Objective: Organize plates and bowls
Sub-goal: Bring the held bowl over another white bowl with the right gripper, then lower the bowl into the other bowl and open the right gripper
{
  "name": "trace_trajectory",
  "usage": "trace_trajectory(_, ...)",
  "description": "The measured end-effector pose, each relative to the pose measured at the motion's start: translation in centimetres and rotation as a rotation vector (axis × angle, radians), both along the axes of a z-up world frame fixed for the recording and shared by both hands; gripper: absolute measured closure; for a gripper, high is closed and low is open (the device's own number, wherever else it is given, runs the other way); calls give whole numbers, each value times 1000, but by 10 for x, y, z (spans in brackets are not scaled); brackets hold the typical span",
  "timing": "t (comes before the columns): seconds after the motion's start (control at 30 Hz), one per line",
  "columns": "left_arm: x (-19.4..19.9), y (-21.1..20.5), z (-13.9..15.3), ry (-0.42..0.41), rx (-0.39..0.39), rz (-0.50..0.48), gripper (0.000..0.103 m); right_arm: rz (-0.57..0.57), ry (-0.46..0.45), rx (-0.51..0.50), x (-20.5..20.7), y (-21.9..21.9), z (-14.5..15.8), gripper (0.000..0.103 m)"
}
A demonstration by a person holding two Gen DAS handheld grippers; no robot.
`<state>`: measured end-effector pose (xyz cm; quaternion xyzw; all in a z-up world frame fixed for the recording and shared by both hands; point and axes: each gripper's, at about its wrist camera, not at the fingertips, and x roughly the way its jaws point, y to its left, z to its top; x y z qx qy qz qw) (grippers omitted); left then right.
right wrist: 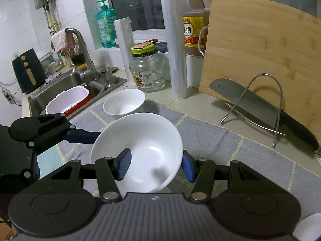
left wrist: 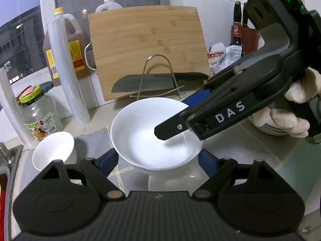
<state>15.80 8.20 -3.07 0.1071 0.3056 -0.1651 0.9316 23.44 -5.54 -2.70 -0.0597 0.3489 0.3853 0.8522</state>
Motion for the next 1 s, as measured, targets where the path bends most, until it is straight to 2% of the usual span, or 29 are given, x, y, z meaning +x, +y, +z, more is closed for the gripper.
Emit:
trace_trajectory(0.57,-26,-16,-10,61,-21,-15,17,20,38,-28,-26,-21,-11,43)
trace_trajectory(1.0,-33,-18,-18,104,-13,-13,17,41,89,-60,-32,-19,-23,43)
